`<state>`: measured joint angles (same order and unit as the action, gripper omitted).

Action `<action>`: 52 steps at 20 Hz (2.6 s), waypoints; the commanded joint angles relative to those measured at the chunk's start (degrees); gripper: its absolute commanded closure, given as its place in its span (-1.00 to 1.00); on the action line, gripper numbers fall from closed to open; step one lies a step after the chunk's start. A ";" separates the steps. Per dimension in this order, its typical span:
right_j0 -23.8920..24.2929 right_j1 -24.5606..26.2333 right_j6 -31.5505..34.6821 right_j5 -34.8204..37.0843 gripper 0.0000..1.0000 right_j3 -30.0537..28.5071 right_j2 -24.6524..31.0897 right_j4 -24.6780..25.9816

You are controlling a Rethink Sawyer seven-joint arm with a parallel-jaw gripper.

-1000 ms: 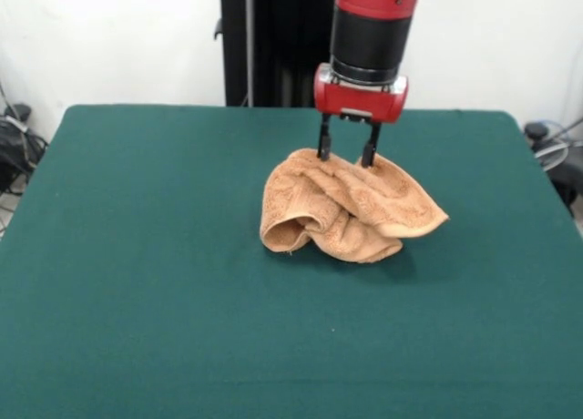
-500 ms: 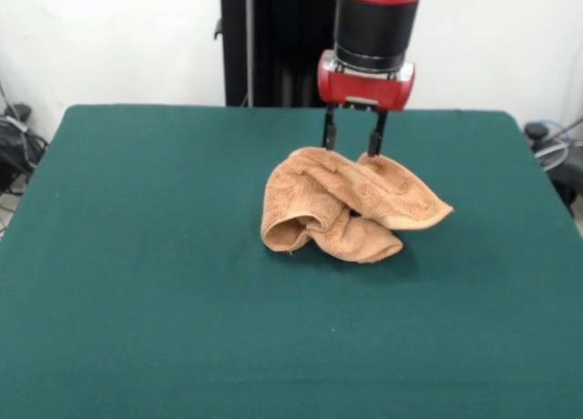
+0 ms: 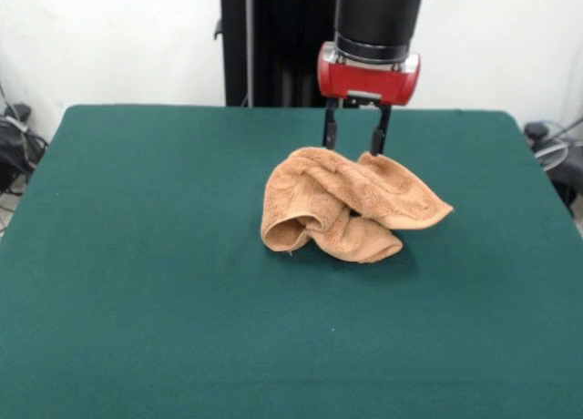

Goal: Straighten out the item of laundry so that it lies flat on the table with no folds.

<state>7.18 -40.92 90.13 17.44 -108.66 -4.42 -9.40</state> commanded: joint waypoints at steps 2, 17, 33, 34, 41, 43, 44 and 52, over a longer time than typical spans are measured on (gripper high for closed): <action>0.23 2.12 8.70 5.58 -1.00 5.64 0.70 -0.20; 1.81 6.61 8.25 4.04 -1.00 9.07 1.57 0.25; 0.79 4.11 7.62 0.76 -1.00 4.61 4.55 1.40; 0.77 3.71 7.54 1.02 -1.00 4.37 4.77 1.35; -0.46 2.52 7.94 1.53 -1.00 3.43 4.13 1.46; -0.80 2.48 8.07 1.67 -1.00 3.61 4.00 1.37; -0.98 2.45 8.10 1.88 -1.00 3.82 3.90 1.31; -0.96 2.22 7.55 1.99 -1.00 3.66 4.27 1.54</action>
<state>6.98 -38.75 90.13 17.47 -102.15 -4.22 -9.37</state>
